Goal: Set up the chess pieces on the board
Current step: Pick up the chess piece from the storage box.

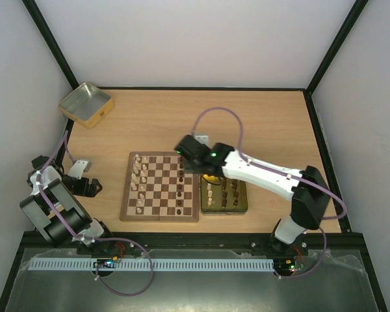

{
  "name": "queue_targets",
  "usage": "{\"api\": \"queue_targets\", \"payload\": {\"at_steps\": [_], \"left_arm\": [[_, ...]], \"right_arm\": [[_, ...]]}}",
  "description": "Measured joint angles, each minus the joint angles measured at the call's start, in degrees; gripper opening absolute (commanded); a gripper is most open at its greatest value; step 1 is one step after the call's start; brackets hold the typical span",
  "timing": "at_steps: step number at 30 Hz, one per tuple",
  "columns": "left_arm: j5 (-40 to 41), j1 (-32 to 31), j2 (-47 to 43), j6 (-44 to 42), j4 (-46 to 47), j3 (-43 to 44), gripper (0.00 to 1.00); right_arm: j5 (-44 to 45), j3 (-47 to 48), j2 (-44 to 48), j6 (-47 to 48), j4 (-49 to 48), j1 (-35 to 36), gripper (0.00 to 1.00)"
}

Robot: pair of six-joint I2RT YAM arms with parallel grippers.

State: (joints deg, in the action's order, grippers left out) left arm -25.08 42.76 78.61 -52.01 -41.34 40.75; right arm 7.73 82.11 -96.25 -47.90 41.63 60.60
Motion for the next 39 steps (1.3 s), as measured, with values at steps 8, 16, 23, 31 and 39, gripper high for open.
{"api": "queue_targets", "payload": {"at_steps": [8, 16, 23, 31, 39], "left_arm": [[-0.2, 0.0, -0.3, 0.6, -0.5, 0.0, 0.99], [-0.2, 0.0, -1.1, 1.2, -0.9, 0.0, 0.99], [0.0, 0.0, -1.4, 1.7, -0.9, -0.6, 0.99], [0.0, 0.0, -1.4, 2.0, -0.8, -0.6, 0.99], [0.0, 0.0, -1.4, 2.3, -0.8, -0.6, 0.99]], "right_arm": [[-0.6, -23.0, 7.5, -2.3, -3.9, -6.0, 0.39], [-2.6, -27.5, 7.5, -2.3, -10.3, -7.5, 0.35], [-4.2, -28.5, 5.4, -2.1, -13.4, -8.3, 0.28], [-6.1, -30.5, 5.1, -2.1, -14.8, -8.3, 0.23], [-6.3, -31.3, 5.5, -2.3, -15.1, -8.3, 0.03]]}}
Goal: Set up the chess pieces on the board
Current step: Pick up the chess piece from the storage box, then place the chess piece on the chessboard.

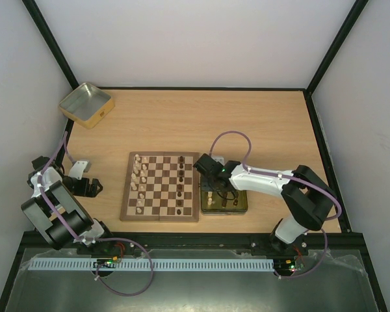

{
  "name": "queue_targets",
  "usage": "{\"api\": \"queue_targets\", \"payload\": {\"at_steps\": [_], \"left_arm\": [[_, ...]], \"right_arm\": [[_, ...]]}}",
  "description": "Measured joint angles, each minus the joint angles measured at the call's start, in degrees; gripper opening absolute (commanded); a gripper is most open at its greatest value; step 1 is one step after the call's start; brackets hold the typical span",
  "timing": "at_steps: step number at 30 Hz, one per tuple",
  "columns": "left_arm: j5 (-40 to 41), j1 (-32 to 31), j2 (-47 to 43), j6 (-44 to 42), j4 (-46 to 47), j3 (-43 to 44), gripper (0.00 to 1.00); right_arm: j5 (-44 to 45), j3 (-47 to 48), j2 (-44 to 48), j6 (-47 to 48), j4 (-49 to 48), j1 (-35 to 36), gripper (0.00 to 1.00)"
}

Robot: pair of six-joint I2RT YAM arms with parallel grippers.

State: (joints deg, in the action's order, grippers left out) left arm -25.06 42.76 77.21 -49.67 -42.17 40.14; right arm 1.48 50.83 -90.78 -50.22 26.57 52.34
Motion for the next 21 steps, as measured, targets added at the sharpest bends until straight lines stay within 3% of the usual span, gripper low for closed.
{"api": "queue_targets", "payload": {"at_steps": [9, 16, 21], "left_arm": [[0.0, -0.5, 0.0, 0.2, 0.3, -1.6, 0.99], [0.1, -0.6, 0.0, 0.2, 0.6, -2.0, 0.99], [0.0, -0.5, 0.0, 0.7, 0.7, -2.0, 0.99]], "right_arm": [[4.1, 6.9, 0.7, 1.4, 8.0, 0.3, 0.02], [9.1, 25.2, -0.4, 2.0, 16.6, 7.1, 0.02], [9.6, 40.9, -10.5, 2.2, 18.6, 16.7, 0.02]]}}
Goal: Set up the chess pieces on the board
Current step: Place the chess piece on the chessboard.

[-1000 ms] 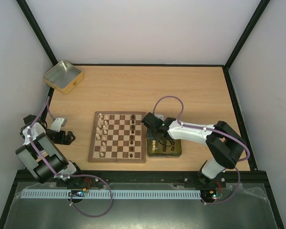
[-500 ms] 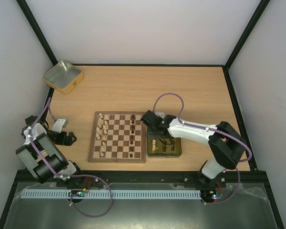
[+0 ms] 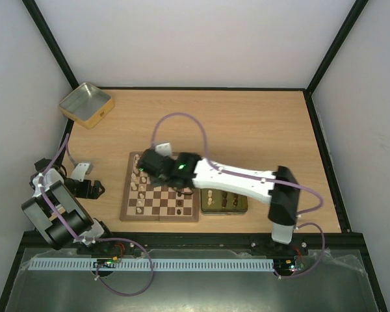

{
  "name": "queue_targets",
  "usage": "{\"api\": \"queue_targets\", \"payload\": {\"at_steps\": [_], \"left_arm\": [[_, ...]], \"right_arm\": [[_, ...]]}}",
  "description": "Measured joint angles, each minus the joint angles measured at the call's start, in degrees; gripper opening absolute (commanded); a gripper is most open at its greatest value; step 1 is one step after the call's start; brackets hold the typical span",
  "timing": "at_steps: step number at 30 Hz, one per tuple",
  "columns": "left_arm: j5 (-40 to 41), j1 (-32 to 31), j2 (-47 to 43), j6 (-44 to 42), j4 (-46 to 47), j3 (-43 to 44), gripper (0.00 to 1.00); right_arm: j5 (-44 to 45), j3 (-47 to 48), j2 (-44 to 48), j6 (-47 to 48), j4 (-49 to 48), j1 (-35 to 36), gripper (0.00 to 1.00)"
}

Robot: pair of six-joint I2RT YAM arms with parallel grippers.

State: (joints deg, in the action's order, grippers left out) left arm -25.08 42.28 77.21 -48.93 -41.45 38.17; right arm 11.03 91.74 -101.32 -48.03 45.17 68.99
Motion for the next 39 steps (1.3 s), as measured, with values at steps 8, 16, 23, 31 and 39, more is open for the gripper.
{"api": "queue_targets", "payload": {"at_steps": [8, 16, 23, 31, 39], "left_arm": [[-1.2, 3.8, 0.0, 0.3, -0.6, 1.8, 0.99], [-2.6, 8.6, 2.6, -1.0, -1.4, 3.2, 0.99], [-3.5, 11.5, 4.9, -3.6, -2.8, 3.2, 0.99], [-3.9, 13.5, 5.6, -6.1, -3.5, 3.3, 0.99], [-4.1, 14.1, 6.6, -7.5, -4.1, 3.4, 0.99]], "right_arm": [[-4.5, 14.9, -17.8, 1.5, 1.0, 7.9, 0.02], [-7.3, 26.1, -26.3, 3.0, 2.4, 8.8, 0.02], [-7.4, 29.7, -30.3, 4.2, 3.7, 8.8, 0.02], [-7.6, 29.7, -33.0, 4.4, 4.3, 7.9, 0.02], [-7.7, 29.7, -33.4, 4.6, 4.3, 6.8, 0.02]]}}
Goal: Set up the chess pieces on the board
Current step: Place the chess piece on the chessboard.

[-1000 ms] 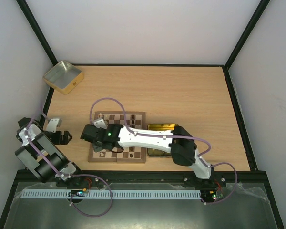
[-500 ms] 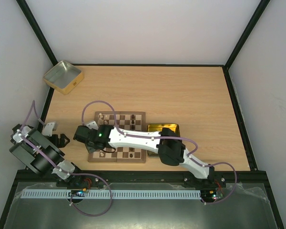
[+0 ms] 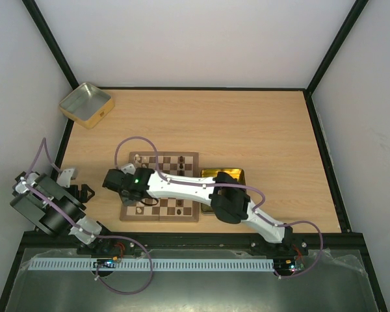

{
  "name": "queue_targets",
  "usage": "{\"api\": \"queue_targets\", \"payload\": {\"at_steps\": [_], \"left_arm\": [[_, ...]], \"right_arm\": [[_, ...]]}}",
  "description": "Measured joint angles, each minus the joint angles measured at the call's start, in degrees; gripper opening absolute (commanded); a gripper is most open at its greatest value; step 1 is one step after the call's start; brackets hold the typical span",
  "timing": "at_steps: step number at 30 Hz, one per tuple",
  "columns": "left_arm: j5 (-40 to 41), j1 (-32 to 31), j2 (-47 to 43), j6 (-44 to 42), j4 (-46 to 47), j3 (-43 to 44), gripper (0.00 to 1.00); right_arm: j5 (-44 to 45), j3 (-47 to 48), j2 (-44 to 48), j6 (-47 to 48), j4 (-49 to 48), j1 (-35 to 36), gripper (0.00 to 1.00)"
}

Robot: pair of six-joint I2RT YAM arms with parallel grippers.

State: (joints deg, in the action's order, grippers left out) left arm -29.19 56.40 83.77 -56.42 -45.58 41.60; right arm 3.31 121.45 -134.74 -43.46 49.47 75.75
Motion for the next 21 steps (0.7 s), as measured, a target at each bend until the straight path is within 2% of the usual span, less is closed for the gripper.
{"api": "queue_targets", "payload": {"at_steps": [21], "left_arm": [[-0.9, 0.5, 1.6, -1.3, -0.1, 0.2, 0.99]], "right_arm": [[-1.5, 0.2, -1.9, 0.8, -0.5, -1.6, 0.03]]}}
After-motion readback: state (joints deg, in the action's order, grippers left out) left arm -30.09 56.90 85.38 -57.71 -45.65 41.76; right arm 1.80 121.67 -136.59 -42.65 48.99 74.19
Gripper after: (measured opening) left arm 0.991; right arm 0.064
